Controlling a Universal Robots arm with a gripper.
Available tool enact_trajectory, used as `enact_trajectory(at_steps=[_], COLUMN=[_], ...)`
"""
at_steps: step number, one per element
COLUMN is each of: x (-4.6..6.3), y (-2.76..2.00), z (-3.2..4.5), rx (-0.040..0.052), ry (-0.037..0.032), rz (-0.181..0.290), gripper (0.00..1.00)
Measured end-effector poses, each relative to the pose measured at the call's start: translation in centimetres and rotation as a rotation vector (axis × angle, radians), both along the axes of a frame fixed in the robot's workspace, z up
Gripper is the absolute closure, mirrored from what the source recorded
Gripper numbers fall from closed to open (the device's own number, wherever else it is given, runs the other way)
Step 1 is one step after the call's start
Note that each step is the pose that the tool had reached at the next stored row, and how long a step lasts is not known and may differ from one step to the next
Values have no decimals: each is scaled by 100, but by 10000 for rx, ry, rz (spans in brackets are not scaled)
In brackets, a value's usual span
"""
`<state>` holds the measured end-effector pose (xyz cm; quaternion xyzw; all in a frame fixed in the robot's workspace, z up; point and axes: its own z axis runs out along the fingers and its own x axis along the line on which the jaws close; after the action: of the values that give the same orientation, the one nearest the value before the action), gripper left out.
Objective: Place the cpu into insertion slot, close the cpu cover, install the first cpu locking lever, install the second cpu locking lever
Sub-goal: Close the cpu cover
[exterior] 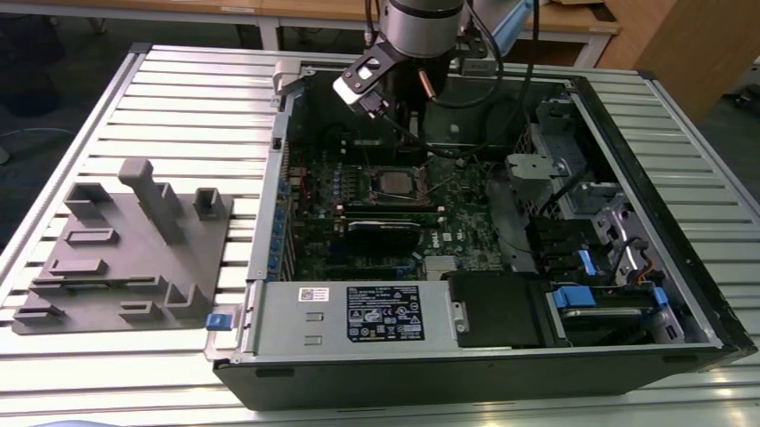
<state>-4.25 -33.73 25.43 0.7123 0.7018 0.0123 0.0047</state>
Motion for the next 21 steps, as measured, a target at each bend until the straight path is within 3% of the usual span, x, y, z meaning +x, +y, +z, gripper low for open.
enact_trajectory(at_steps=[3, 21], x=[0, 69], y=[0, 0], z=[42, 44], rx=[-2, -3], ry=[1, 1], rz=[0, 0], gripper=[89, 89])
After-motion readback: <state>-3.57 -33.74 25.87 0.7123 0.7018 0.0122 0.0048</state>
